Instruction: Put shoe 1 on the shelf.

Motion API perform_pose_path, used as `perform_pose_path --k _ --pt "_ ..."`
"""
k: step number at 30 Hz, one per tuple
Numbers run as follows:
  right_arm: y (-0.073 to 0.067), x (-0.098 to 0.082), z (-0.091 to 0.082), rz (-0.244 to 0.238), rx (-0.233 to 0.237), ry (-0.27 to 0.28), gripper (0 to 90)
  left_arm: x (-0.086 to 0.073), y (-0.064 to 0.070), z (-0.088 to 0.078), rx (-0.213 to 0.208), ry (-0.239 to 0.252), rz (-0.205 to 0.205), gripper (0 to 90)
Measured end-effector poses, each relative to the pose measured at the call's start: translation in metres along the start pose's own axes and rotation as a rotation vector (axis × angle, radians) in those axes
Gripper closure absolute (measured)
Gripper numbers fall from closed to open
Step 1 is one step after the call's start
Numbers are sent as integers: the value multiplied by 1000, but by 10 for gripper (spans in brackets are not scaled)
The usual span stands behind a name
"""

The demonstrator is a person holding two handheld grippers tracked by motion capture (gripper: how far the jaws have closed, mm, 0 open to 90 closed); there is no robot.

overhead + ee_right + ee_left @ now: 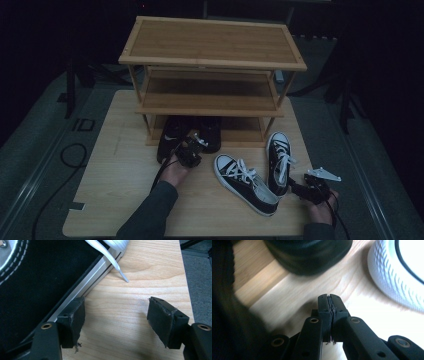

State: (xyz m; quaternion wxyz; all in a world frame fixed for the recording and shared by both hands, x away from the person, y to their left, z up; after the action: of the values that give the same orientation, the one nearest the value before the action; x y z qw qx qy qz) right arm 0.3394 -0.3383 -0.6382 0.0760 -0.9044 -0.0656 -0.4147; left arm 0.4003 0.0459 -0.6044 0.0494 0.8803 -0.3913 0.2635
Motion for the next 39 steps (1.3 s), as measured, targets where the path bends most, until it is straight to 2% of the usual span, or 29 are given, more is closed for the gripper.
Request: perform_pose_path --k 7,11,13,15,24,30,35,37,39 --pt "0 0 0 0 0 0 303 -29 -3 -17 -2 17 -20 866" --pt "0 0 0 0 0 0 304 -40 -6 -23 -4 13 -22 860" --pt "0 0 0 0 0 0 304 -40 -6 -23 -4 13 -22 859" --pt "0 0 0 0 0 0 303 -49 -11 -28 3 7 -32 852" --pt "0 0 0 0 0 0 303 -68 -18 -37 30 -10 -40 848" --pt "0 0 0 -1 0 0 303 -82 -26 -41 44 -18 -66 852" --pt "0 0 0 0 -1 0 304 -89 -31 -43 69 -29 -72 851" --pt "0 0 0 -1 -1 0 304 -95 -39 -44 88 -31 -92 851" --pt "0 0 0 -1 -1 0 304 -97 -43 -44 90 -33 -107 855"
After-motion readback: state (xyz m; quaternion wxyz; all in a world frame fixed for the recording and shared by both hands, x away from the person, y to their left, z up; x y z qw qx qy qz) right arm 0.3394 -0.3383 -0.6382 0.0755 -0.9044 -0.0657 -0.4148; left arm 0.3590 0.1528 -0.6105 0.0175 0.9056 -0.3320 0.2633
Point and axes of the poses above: each handheld gripper's, and its own axes: z roughly forward along the jaws, x roughly out of its top, y roughly to its right, the point moved 7 cm from there along z, roughly forward along the jaws, and after that the axes turned 5 degrees about z, right-handed, at the moved point
